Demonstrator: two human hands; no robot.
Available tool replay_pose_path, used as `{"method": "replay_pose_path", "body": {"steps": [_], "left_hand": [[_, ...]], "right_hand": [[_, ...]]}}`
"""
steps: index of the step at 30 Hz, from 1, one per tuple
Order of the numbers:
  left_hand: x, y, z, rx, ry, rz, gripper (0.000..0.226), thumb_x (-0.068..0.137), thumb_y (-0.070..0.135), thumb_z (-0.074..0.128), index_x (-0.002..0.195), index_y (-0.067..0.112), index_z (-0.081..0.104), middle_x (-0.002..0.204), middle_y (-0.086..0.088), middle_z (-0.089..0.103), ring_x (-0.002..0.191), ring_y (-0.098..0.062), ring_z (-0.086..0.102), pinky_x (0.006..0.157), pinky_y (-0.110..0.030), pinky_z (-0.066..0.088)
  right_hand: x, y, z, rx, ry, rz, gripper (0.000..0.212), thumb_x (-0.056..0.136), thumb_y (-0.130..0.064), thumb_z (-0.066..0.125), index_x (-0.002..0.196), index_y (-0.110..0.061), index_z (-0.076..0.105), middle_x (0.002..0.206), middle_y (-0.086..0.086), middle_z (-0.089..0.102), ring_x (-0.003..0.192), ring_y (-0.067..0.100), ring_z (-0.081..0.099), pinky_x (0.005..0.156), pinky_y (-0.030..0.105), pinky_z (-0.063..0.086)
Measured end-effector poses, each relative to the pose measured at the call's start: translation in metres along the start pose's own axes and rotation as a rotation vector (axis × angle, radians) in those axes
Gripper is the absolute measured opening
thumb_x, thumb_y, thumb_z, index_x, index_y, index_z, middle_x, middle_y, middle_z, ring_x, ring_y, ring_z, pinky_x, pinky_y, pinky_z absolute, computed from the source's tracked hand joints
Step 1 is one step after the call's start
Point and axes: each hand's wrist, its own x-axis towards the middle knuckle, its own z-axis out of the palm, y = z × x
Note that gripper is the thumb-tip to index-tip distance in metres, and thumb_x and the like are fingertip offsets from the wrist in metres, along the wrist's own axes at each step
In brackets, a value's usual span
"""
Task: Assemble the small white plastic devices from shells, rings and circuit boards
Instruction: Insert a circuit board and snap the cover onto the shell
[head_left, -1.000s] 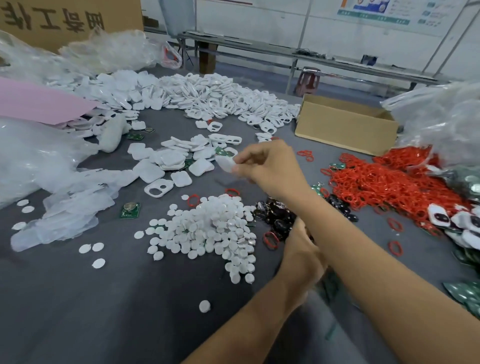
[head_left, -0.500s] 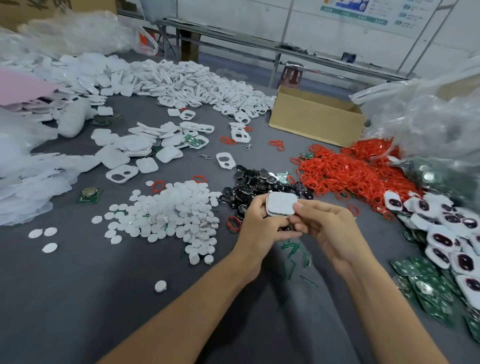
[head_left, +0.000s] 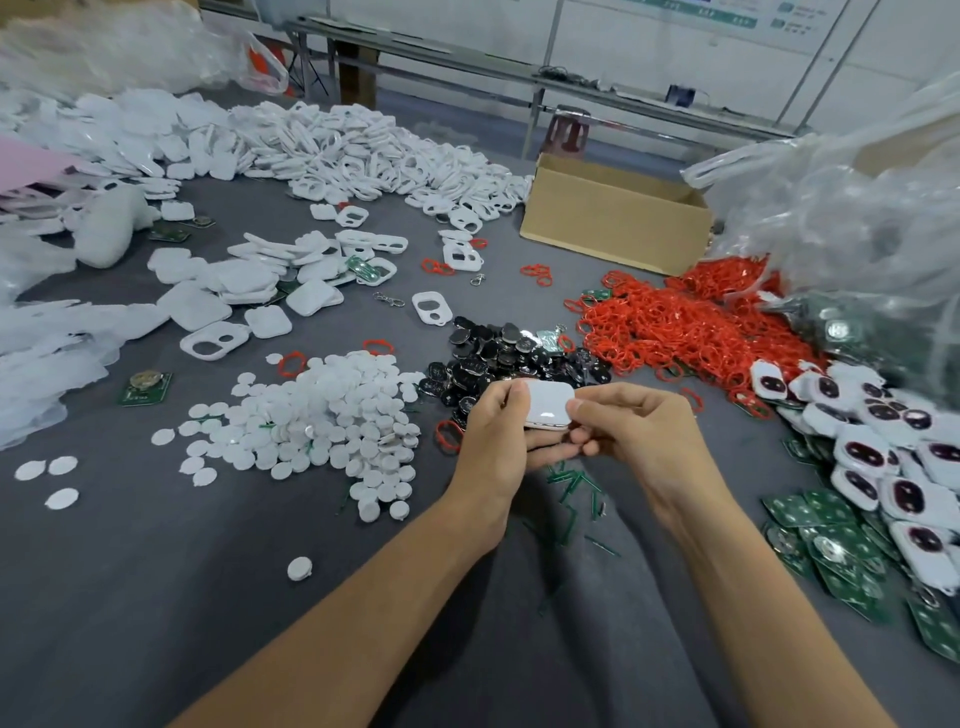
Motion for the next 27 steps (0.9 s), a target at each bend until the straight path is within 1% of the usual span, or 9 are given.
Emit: {"method": "replay_pose_path", "body": {"steps": [5,8,12,14,17,19,22,24,27], "left_hand": [[0.0,0.0,-0.001,-0.001,-0.004,-0.005,0.027,0.107,0.021,0.036,0.108,0.004,0.057,0.097,-0.018,0.07,0.072,-0.024,0.074,0.068,-0.03,0.061],[0.0,0.0,-0.001,-0.003,-0.014,-0.012,0.026,0.106,0.017,0.035,0.101,0.006,0.058,0.099,-0.019,0.07,0.072,-0.025,0.074,0.072,-0.032,0.061],[0.001,0.0,-0.001,0.017,-0.014,-0.007,0.026,0.106,0.013,0.036,0.094,0.008,0.059,0.103,-0.018,0.068,0.074,-0.022,0.072,0.075,-0.032,0.062],[0.0,0.0,0.0,0.044,-0.016,0.01,0.024,0.105,0.011,0.038,0.093,0.008,0.059,0.11,-0.022,0.065,0.081,-0.023,0.07,0.074,-0.03,0.061],[-0.001,-0.002,0.001,0.088,-0.033,0.038,0.022,0.105,0.012,0.039,0.098,0.008,0.06,0.114,-0.023,0.065,0.092,-0.027,0.07,0.074,-0.027,0.06],[-0.002,-0.004,0.001,0.112,-0.056,0.045,0.026,0.106,0.015,0.036,0.102,0.008,0.061,0.112,-0.02,0.067,0.096,-0.027,0.07,0.076,-0.026,0.059],[-0.003,-0.005,0.003,0.094,-0.079,0.031,0.032,0.107,0.017,0.032,0.103,0.007,0.062,0.109,-0.019,0.068,0.097,-0.026,0.071,0.076,-0.026,0.059],[-0.004,-0.005,0.004,0.08,-0.073,0.023,0.033,0.107,0.017,0.031,0.104,0.006,0.062,0.108,-0.02,0.068,0.096,-0.026,0.07,0.076,-0.026,0.059],[-0.004,-0.005,0.004,0.087,-0.075,0.03,0.035,0.107,0.018,0.031,0.111,0.001,0.062,0.109,-0.023,0.068,0.096,-0.027,0.07,0.075,-0.025,0.06]], "right_hand": [[0.001,0.002,-0.001,-0.071,0.01,-0.053,0.009,0.079,0.005,0.07,0.088,0.008,0.069,0.061,0.016,0.062,0.048,0.012,0.055,0.048,0.016,0.047],[0.003,0.005,-0.003,-0.117,0.033,-0.076,0.006,0.076,0.004,0.073,0.081,0.006,0.069,0.062,0.017,0.062,0.051,0.014,0.054,0.049,0.018,0.046],[0.003,0.01,-0.005,-0.075,0.005,-0.019,0.017,0.079,-0.004,0.074,0.096,-0.005,0.071,0.071,0.006,0.067,0.06,0.013,0.056,0.057,0.021,0.047],[0.003,0.012,-0.005,-0.115,-0.05,-0.013,0.019,0.083,-0.012,0.071,0.102,-0.01,0.073,0.083,0.009,0.072,0.07,0.013,0.057,0.064,0.024,0.044],[0.002,0.012,-0.007,-0.112,-0.056,-0.015,0.018,0.085,-0.014,0.069,0.102,-0.011,0.074,0.093,0.016,0.073,0.077,0.017,0.058,0.071,0.03,0.041],[0.002,0.011,-0.008,-0.08,-0.053,-0.002,0.018,0.082,-0.015,0.072,0.099,-0.011,0.075,0.089,0.014,0.073,0.076,0.016,0.058,0.07,0.029,0.041],[0.002,0.012,-0.009,-0.051,-0.067,0.033,0.019,0.079,-0.016,0.073,0.097,-0.009,0.074,0.081,0.008,0.07,0.07,0.012,0.056,0.062,0.023,0.039],[0.003,0.013,-0.009,0.011,-0.091,0.066,0.02,0.077,-0.012,0.073,0.095,-0.005,0.071,0.077,0.006,0.07,0.067,0.011,0.059,0.061,0.021,0.046],[0.004,0.013,-0.008,0.136,-0.143,0.121,0.015,0.076,-0.008,0.07,0.09,-0.005,0.067,0.075,0.008,0.069,0.067,0.015,0.065,0.066,0.023,0.055]]}}
